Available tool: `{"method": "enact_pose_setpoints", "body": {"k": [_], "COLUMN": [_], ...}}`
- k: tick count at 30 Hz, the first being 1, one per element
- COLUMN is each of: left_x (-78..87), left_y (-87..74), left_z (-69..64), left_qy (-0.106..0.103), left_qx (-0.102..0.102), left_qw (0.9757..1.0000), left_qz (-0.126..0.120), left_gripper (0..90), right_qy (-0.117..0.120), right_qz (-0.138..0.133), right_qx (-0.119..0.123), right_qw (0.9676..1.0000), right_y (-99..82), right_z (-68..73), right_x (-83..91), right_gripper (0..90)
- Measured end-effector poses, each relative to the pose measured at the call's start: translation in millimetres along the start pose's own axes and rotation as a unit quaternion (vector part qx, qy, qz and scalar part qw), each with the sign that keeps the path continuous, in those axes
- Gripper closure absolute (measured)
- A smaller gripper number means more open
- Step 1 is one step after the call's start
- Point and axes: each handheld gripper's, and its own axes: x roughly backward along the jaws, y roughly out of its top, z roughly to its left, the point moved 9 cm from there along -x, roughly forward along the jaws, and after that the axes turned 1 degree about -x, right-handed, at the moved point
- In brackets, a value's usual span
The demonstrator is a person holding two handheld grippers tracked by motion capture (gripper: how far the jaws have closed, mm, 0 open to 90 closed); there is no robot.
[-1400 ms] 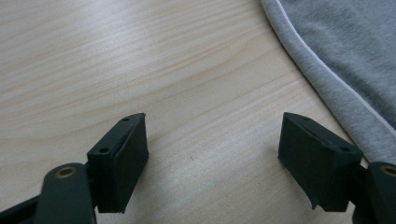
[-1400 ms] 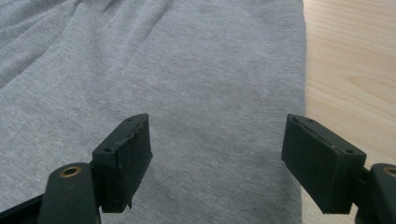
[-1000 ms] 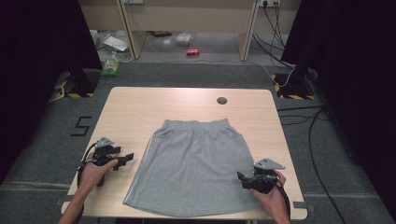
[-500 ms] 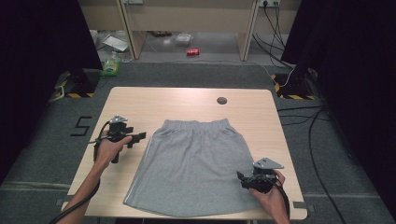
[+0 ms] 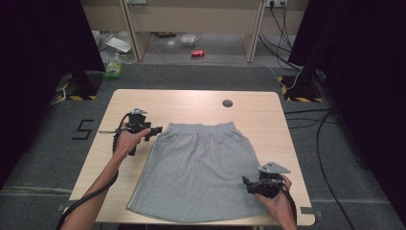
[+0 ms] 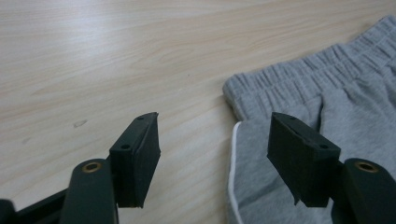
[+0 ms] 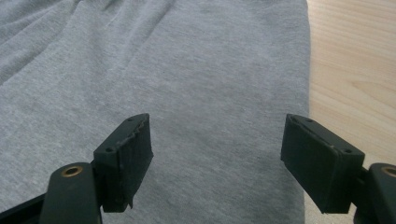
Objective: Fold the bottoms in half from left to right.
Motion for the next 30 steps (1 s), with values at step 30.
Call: {"method": "enact_pose_setpoints", "body": {"k": [30], "left_x": [-56.7], "left_y": [6.0], "left_z": [-24.2], "left_qy": [0.011], "left_qx": [-0.031], "left_qw": [0.9973], "left_qz": [0.066], "left_gripper": [60.4], "right_qy": [0.003], "right_qz": [0.001], "right_qx": [-0.002], "right_qw": [1.0], "right_y": [-0.7], "right_z": [-0.6], "right_x": [-0.8], "right_gripper": [25.2]}}
